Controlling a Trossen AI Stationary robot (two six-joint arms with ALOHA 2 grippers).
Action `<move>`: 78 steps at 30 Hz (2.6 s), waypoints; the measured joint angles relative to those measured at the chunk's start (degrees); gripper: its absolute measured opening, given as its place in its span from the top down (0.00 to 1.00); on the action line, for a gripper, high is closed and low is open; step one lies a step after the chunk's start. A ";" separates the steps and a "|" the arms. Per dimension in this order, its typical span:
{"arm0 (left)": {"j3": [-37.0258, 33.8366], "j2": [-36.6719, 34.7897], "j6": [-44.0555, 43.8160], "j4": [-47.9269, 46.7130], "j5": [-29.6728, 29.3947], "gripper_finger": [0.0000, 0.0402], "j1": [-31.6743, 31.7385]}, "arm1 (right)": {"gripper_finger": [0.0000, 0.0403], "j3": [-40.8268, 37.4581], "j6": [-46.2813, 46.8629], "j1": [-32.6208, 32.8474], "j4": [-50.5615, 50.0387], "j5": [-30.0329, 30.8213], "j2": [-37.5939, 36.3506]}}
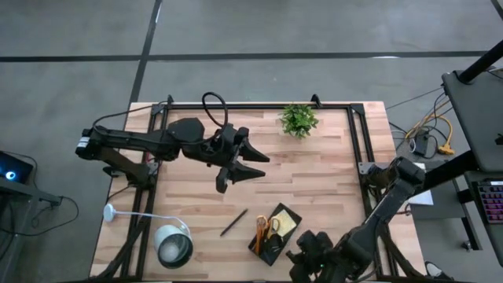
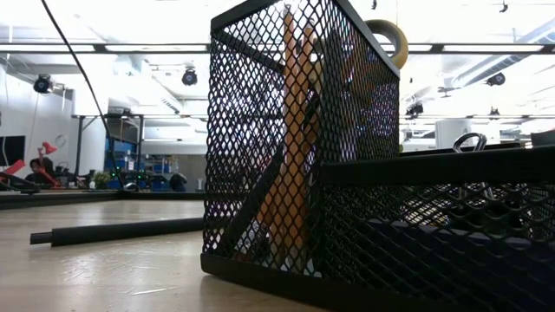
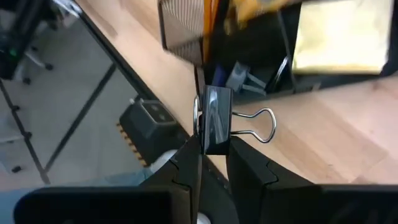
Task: Pick and place office supplies into organizer
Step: Put the binder clip into the desk organizer, then put the pen into the desk organizer
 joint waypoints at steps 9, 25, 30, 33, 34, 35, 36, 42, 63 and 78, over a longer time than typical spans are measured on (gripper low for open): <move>-0.73 0.35 -0.35 0.09 -0.24 0.49 0.02 | 0.87 0.02 -3.01 -4.84 2.54 -9.70 6.43; -0.82 0.74 -0.48 -2.67 -0.19 0.49 0.02 | 0.87 -0.02 -9.78 -9.85 10.35 -18.96 10.26; -0.82 0.74 -0.46 -3.04 -0.17 0.49 0.02 | 0.87 -0.07 -9.74 -11.61 9.48 -22.29 10.70; -0.82 0.74 -0.44 -3.39 -0.15 0.49 0.02 | 0.87 -0.26 -10.44 -12.48 9.12 -22.68 11.13; -0.82 0.74 -0.45 -3.55 -0.15 0.49 0.02 | 0.87 -0.28 -10.68 -12.85 9.08 -22.91 11.13; -0.82 0.74 -0.46 -3.86 -0.09 0.49 0.02 | 0.87 -0.31 -10.85 -13.15 9.14 -23.79 11.13; -0.82 0.72 -0.44 -4.15 -0.02 0.49 0.02 | 0.87 -0.31 -11.28 -13.42 9.28 -24.87 11.13; -0.82 0.74 -0.44 -4.63 0.85 0.49 0.02 | 0.78 -0.33 -12.36 -13.71 9.34 -25.37 11.11; -0.82 0.72 -3.24 -24.89 0.90 0.49 0.13 | 0.47 0.79 -1.84 -8.29 -6.31 -6.74 -5.84; -5.93 5.28 -19.45 -46.26 -5.75 0.49 -2.77 | 0.47 0.76 -3.38 -5.82 -28.60 16.78 -20.69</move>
